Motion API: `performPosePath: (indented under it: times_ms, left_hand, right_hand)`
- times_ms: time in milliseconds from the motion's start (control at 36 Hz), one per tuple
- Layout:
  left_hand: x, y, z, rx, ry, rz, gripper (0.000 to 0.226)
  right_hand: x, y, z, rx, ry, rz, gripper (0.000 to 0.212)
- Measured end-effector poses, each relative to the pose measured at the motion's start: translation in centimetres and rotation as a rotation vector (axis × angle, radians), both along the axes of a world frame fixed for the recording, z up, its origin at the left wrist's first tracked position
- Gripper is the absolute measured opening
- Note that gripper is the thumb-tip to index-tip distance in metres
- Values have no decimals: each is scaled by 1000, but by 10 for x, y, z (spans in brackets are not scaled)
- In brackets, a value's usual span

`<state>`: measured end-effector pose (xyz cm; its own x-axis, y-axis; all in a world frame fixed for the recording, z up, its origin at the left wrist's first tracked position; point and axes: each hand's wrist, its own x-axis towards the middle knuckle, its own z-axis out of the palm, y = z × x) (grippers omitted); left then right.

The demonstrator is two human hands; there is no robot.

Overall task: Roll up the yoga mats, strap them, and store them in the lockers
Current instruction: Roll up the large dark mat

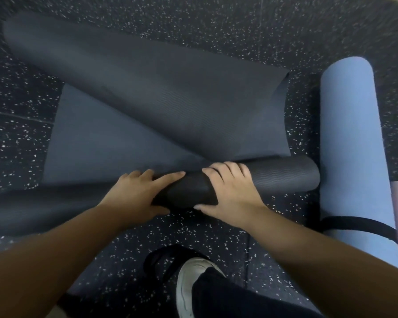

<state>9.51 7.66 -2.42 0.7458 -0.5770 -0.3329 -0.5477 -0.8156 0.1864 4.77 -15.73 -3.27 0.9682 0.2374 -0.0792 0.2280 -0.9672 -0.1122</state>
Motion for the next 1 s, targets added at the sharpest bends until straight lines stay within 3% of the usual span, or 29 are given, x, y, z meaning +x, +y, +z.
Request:
performPosePath:
  times_ms: [222, 333, 556, 750, 889, 944, 1000]
  left_hand:
    - [14, 12, 13, 62, 313, -61, 87]
    - [23, 15, 10, -1, 402, -22, 85]
    - [30, 15, 12, 65, 222, -13, 100]
    - [39, 6, 19, 54, 44, 149, 70]
    - [26, -1, 12, -193, -218, 70, 37]
    - [17, -5, 7, -210, -211, 55, 35]
    - [6, -7, 0, -210, -141, 106, 49]
  right_hand:
    - [3, 9, 23, -73, 224, 85, 93]
    - [-1, 16, 18, -155, 259, -51, 119]
    - [5, 18, 13, -202, 250, -150, 109]
    - [23, 21, 18, -187, 312, -231, 93]
    - [36, 21, 21, -181, 365, -249, 87]
    - [39, 21, 21, -183, 377, -256, 86]
    - [42, 22, 22, -172, 384, -276, 86]
